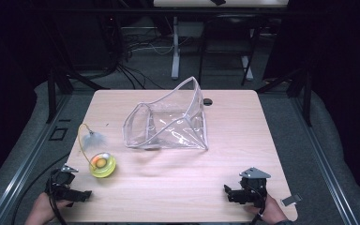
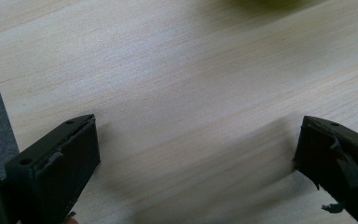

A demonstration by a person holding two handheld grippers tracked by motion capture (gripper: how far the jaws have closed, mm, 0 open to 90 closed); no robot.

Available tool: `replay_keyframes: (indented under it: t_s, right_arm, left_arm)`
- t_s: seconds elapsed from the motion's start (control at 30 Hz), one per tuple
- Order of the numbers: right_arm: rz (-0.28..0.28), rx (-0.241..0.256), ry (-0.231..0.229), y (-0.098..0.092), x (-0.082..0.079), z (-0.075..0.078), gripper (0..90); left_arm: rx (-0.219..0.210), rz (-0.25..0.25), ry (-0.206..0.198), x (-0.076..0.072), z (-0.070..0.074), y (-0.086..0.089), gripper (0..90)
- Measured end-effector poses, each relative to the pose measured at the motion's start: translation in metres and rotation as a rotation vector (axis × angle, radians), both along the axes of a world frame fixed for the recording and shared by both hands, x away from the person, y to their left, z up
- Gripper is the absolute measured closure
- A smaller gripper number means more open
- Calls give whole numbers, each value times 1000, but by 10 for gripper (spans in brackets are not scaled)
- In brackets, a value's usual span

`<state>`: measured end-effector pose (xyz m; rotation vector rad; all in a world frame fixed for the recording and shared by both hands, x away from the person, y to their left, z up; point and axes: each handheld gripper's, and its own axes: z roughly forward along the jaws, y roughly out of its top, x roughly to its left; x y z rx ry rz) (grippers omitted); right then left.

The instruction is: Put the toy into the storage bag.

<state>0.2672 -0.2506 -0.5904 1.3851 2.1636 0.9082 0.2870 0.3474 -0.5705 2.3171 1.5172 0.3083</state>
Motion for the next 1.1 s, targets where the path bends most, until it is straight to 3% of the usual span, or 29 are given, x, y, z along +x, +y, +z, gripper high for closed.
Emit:
replay_keyframes:
  t_s: [0.47,0.73,1.1]
  right_arm:
    - [1,0,0,0,0,0,0]
    - [1,0,0,0,0,0,0]
    - [2,1,0,0,0,0,0]
  left_arm:
    - [-2,-9,-5,0,0,0,0]
    - [9,-37,32,1,3,-4,1]
    - [-41,-58,-14,-3,27,-11,1]
